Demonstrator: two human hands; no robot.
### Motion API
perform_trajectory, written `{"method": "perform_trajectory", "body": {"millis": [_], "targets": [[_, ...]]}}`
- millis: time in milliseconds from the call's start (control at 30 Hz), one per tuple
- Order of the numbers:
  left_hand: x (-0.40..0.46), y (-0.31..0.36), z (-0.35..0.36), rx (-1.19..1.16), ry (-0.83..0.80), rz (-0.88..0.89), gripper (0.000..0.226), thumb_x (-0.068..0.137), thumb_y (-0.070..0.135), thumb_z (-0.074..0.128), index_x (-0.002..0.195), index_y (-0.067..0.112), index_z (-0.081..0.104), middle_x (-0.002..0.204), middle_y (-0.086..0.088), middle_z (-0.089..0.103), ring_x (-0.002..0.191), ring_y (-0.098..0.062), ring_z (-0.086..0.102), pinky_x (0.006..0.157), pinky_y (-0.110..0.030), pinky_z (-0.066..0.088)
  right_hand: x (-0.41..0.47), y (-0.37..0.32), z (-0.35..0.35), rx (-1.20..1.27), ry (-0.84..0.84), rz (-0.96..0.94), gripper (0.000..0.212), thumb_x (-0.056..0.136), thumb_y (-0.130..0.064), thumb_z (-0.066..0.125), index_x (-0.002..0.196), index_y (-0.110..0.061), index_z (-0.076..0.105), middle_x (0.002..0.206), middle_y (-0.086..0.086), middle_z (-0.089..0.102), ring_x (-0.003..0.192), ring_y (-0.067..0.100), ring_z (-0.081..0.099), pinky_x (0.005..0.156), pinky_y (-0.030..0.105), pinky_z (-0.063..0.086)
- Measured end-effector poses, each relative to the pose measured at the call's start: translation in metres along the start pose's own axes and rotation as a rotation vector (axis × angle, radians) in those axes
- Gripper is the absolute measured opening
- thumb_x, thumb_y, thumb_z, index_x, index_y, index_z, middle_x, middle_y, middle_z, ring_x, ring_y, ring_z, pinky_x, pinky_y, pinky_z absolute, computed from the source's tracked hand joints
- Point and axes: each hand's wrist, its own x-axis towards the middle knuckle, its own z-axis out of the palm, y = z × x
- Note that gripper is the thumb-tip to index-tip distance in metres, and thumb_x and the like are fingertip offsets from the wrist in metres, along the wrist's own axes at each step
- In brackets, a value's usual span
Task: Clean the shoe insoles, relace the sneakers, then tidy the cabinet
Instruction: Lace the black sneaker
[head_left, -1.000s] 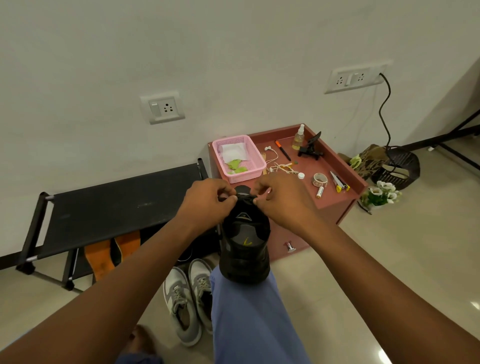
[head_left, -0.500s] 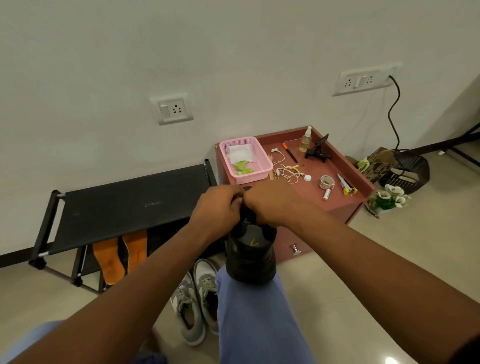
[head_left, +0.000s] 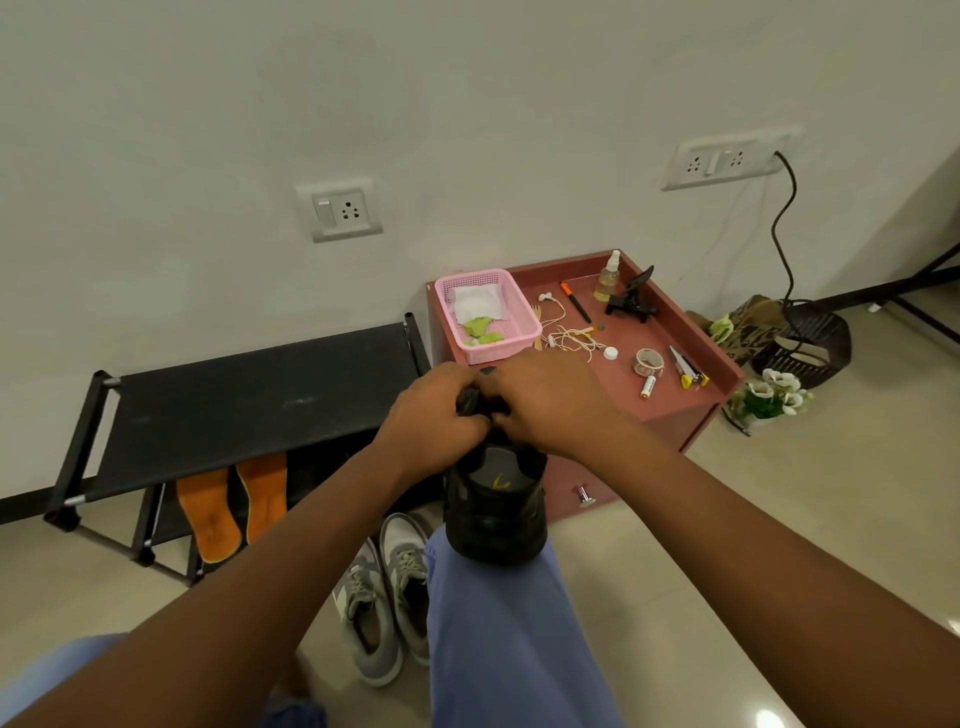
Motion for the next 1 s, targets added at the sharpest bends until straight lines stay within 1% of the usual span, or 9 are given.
{"method": "perform_trajectory", "body": {"millis": [67, 133, 233, 333, 467, 633, 767, 900, 1000], "targets": [[0.004, 0.000, -0.003, 0.028, -0.007, -0.003, 0.027, 0.084, 0.018, 0.072, 0.109, 0.026, 0.065, 0.109, 0.006, 0.063, 0.095, -0.013, 0.061, 0.080, -0.025, 0.047, -0.003, 0.002, -0.001, 0.064, 0.038, 0.023, 0.004, 0.084, -0.031, 0.063, 0.082, -0.030, 0.060, 0.080, 0.001, 0.062, 0.076, 0.026, 0.061, 0.057, 0.030, 0.035], [0.009, 0.002, -0.005, 0.053, -0.036, -0.026, 0.029, 0.082, 0.015, 0.073, 0.109, 0.024, 0.069, 0.101, 0.006, 0.067, 0.089, -0.012, 0.063, 0.078, -0.028, 0.053, -0.006, 0.004, -0.001, 0.132, 0.063, 0.045, 0.009, 0.083, -0.029, 0.063, 0.077, -0.032, 0.057, 0.077, 0.001, 0.061, 0.073, 0.026, 0.059, 0.055, 0.029, 0.034], [0.014, 0.003, -0.005, 0.104, -0.063, -0.049, 0.036, 0.079, 0.016, 0.075, 0.113, 0.028, 0.071, 0.098, 0.009, 0.069, 0.086, -0.010, 0.065, 0.078, -0.029, 0.056, -0.010, 0.009, 0.007, 0.201, 0.113, 0.104, 0.010, 0.085, -0.032, 0.062, 0.086, -0.024, 0.069, 0.086, 0.001, 0.059, 0.078, 0.023, 0.057, 0.057, 0.033, 0.042], [0.017, 0.001, -0.003, 0.144, -0.056, -0.047, 0.041, 0.079, 0.018, 0.082, 0.116, 0.032, 0.069, 0.107, 0.009, 0.069, 0.095, -0.012, 0.065, 0.085, -0.029, 0.054, -0.013, 0.013, 0.015, 0.316, 0.151, 0.192, 0.011, 0.084, -0.030, 0.063, 0.082, -0.020, 0.068, 0.084, 0.001, 0.061, 0.077, 0.023, 0.058, 0.062, 0.039, 0.050], [0.018, 0.003, 0.000, 0.173, -0.072, -0.062, 0.044, 0.079, 0.019, 0.086, 0.118, 0.031, 0.068, 0.114, 0.005, 0.070, 0.104, -0.016, 0.064, 0.096, -0.035, 0.055, -0.011, 0.018, 0.026, 0.387, 0.182, 0.270, 0.011, 0.083, -0.028, 0.058, 0.079, -0.022, 0.066, 0.077, -0.002, 0.066, 0.073, 0.020, 0.060, 0.063, 0.040, 0.053], [0.020, 0.001, 0.001, 0.246, -0.063, -0.062, 0.046, 0.078, 0.012, 0.085, 0.118, 0.029, 0.068, 0.113, 0.001, 0.070, 0.103, -0.021, 0.066, 0.090, -0.034, 0.056, -0.010, 0.022, 0.027, 0.455, 0.198, 0.323, 0.010, 0.088, -0.024, 0.059, 0.079, -0.019, 0.061, 0.076, -0.001, 0.065, 0.073, 0.022, 0.059, 0.064, 0.040, 0.051], [0.021, -0.001, 0.004, 0.254, -0.065, -0.062, 0.048, 0.079, 0.012, 0.084, 0.122, 0.027, 0.068, 0.116, 0.001, 0.070, 0.106, -0.022, 0.067, 0.095, -0.037, 0.057, -0.006, 0.024, 0.028, 0.458, 0.203, 0.352, 0.012, 0.093, -0.020, 0.056, 0.084, -0.014, 0.060, 0.077, 0.004, 0.064, 0.075, 0.024, 0.057, 0.063, 0.039, 0.046], [0.024, -0.002, 0.004, 0.283, -0.085, -0.047, 0.049, 0.079, 0.018, 0.086, 0.124, 0.026, 0.069, 0.118, 0.000, 0.071, 0.106, -0.023, 0.068, 0.097, -0.040, 0.058, -0.002, 0.026, 0.031, 0.452, 0.224, 0.382, 0.012, 0.093, -0.019, 0.058, 0.083, -0.012, 0.063, 0.076, 0.004, 0.065, 0.075, 0.024, 0.058, 0.064, 0.037, 0.045], [0.027, -0.002, 0.002, 0.326, -0.083, -0.018, 0.038, 0.082, 0.036, 0.083, 0.116, 0.024, 0.068, 0.108, 0.002, 0.072, 0.096, -0.020, 0.069, 0.088, -0.037, 0.059, -0.002, 0.026, 0.029, 0.508, 0.248, 0.368, 0.010, 0.090, -0.019, 0.068, 0.080, -0.016, 0.068, 0.069, -0.005, 0.065, 0.071, 0.016, 0.059, 0.063, 0.030, 0.042]]}}
